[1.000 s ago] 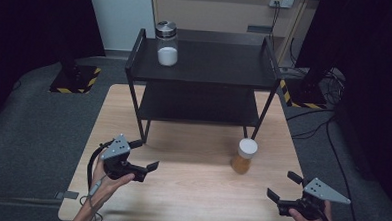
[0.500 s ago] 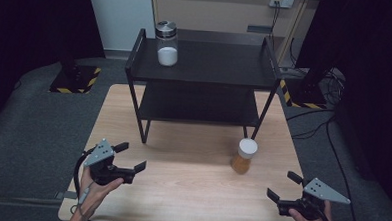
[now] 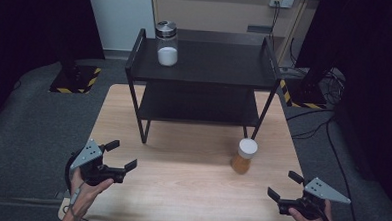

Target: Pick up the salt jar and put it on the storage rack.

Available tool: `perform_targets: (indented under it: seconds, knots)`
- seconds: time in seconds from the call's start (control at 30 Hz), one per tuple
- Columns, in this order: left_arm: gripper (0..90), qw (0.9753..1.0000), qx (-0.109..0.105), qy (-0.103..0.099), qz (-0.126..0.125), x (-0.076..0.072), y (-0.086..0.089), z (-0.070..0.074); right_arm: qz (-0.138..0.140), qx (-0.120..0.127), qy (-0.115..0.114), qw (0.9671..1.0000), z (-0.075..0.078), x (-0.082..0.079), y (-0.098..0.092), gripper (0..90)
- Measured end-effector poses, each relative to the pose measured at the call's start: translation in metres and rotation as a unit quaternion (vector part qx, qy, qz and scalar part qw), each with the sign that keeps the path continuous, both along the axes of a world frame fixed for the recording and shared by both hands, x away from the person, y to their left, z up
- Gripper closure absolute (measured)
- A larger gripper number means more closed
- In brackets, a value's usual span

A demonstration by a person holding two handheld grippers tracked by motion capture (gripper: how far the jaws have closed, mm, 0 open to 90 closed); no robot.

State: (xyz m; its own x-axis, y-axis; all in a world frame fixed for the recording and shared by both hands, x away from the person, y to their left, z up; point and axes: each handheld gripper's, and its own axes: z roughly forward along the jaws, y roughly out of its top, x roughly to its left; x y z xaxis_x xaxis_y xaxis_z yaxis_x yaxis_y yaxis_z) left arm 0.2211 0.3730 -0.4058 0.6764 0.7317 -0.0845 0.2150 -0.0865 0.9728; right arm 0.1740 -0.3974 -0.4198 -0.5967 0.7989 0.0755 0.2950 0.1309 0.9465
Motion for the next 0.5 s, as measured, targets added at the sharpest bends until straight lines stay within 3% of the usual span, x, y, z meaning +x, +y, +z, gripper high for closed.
perform_targets:
  seconds: [0.17,0.3,0.4,0.5]
  knots:
    - [1.0,0.9998,-0.010,-0.014,0.004,-0.003,0.001,-0.003,-0.013,0.002,-0.003,0.9999,0.000,-0.002,0.001,1.0]
    - [0.9,0.9998,0.001,-0.019,0.007,-0.003,0.001,-0.002,-0.030,0.004,-0.011,0.9995,-0.001,-0.006,0.001,1.2]
    - [1.0,0.9996,-0.024,-0.016,0.003,-0.002,0.004,-0.005,-0.049,0.009,-0.021,0.9985,-0.001,-0.011,0.002,1.2]
    - [1.2,0.9996,-0.024,-0.018,0.005,-0.003,0.004,-0.006,-0.059,0.015,-0.025,0.9978,-0.003,-0.014,0.002,1.2]
